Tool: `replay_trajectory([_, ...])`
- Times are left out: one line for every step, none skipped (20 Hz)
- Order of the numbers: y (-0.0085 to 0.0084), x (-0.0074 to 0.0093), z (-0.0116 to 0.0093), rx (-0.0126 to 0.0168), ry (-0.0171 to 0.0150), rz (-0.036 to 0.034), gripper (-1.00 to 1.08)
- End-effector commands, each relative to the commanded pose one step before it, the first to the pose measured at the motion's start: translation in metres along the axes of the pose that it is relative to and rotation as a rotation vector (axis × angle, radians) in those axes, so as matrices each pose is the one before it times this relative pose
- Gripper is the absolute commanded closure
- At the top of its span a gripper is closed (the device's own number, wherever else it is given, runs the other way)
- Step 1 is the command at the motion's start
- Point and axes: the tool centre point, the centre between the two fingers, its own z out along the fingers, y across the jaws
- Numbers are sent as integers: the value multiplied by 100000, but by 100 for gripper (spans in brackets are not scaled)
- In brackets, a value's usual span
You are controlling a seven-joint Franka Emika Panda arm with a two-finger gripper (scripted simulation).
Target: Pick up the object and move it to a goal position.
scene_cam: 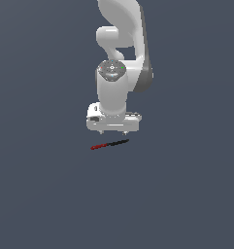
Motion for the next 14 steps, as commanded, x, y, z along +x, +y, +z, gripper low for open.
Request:
replay_trajectory([-14,-54,340,252,-21,3547,-92])
replay_trajectory([-4,-24,161,121,0,1754,-92])
replay_trajectory([-3,-26,173,127,0,1896,-92])
replay_trajectory([-1,-29,185,133,-1,2040,-92])
replay_trajectory([2,-32,199,139,-3,2193,-92])
replay_trajectory([3,-34,211,143,-5,2342,-92])
replay_trajectory([7,-37,224,147,-6,2495,-92])
replay_trajectory([10,-39,236,150,-7,2648,-92])
replay_trajectory([15,-42,249,152,-8,2803,-92])
replay_trajectory([20,-44,260,152,-8,2951,-92])
replay_trajectory([25,-44,263,147,-8,2998,-92])
replay_trajectory([28,-44,262,139,-8,3001,-92])
replay_trajectory([33,-43,260,132,-6,3005,-92])
replay_trajectory([37,-43,259,124,-5,3008,-92])
